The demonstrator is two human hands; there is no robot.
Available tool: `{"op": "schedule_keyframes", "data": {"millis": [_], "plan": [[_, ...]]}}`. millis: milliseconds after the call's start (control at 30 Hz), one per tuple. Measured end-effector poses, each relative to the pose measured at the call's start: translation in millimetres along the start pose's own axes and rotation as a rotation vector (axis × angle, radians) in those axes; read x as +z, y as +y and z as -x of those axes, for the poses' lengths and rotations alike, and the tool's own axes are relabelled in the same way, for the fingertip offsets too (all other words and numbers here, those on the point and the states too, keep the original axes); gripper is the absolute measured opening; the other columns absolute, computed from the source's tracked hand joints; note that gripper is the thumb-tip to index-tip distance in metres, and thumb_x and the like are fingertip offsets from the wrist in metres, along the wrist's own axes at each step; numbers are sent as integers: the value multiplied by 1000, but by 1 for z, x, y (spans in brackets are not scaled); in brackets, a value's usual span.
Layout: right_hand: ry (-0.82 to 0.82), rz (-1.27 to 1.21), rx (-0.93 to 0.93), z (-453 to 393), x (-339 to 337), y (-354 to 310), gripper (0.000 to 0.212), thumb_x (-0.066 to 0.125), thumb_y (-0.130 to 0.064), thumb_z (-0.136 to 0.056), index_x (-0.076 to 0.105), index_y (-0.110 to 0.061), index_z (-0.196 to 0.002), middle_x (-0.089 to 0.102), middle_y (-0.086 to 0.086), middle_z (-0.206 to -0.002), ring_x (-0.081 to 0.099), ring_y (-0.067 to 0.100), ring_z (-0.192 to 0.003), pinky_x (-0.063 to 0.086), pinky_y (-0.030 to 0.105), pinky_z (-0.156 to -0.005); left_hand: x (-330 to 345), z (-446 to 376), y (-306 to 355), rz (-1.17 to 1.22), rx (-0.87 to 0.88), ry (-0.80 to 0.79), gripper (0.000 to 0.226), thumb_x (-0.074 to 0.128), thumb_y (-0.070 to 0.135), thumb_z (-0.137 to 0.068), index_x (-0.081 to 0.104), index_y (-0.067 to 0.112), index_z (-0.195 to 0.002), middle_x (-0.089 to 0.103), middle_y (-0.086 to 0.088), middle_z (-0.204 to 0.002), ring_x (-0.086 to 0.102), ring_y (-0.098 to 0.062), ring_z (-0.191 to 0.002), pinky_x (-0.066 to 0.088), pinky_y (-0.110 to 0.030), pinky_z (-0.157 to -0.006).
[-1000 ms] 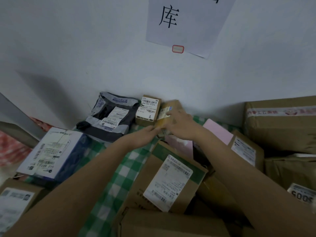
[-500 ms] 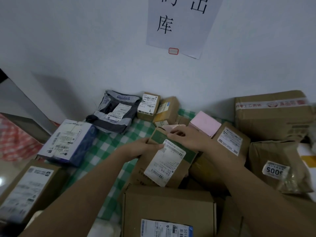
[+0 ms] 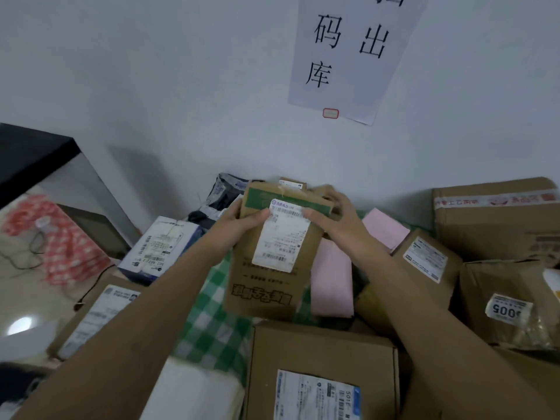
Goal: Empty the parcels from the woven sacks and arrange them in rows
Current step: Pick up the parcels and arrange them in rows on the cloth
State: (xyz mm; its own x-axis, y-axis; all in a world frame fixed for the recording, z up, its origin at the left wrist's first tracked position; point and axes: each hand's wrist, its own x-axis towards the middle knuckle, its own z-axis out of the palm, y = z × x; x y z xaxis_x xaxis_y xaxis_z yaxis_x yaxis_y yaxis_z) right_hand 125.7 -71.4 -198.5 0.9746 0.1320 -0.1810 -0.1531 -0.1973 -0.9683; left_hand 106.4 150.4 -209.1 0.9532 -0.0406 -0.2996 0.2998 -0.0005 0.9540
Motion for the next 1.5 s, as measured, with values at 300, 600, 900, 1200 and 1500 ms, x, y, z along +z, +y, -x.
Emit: {"op": "schedule_keyframes", "data": {"millis": [300, 600, 900, 1200, 1500], "plan": [[-197, -135, 231, 4, 71, 15, 71, 73, -44, -81, 40, -24, -140, 60, -2, -131, 62, 15, -109, 53, 38, -88, -44, 13, 18, -19, 45, 181, 38, 65, 47, -84, 54, 27, -114, 70, 0, -110, 68, -21, -95, 54, -42, -82], [28, -236, 272, 2, 115, 19, 71, 72, -44, -82, 40, -15, -139, 61, 2, -130, 60, 19, -109, 47, 51, -100, -93, 27, 0, -299, -59, 141, 46, 35, 49, -99, 51, 19, -130, 58, 1, -122, 53, -19, -114, 45, -36, -92], [-71, -92, 525, 10, 166, 43, 59, 65, -38, -91, 45, -11, -139, 56, 9, -136, 53, 29, -121, 42, 47, -98, -137, 47, -27, -548, -120, 138, 39, 37, 38, -102, 50, 18, -132, 51, -3, -132, 50, -20, -112, 42, -35, -92], [-74, -15, 715, 2, 182, 75, 52, 58, -37, -95, 45, -9, -137, 58, 13, -132, 55, 34, -116, 45, 51, -98, -152, 44, -70, -702, -159, 99, 29, 38, 29, -102, 49, 21, -128, 47, 6, -125, 47, -12, -99, 37, -15, -67], [-108, 60, 780, -17, 185, 99, 40, 55, -41, -95, 57, -11, -122, 68, 11, -112, 63, 33, -104, 48, 54, -97, -156, 21, -99, -947, -105, 64, 34, 43, 29, -100, 51, 19, -131, 52, -4, -133, 51, -19, -106, 44, -30, -88]]}}
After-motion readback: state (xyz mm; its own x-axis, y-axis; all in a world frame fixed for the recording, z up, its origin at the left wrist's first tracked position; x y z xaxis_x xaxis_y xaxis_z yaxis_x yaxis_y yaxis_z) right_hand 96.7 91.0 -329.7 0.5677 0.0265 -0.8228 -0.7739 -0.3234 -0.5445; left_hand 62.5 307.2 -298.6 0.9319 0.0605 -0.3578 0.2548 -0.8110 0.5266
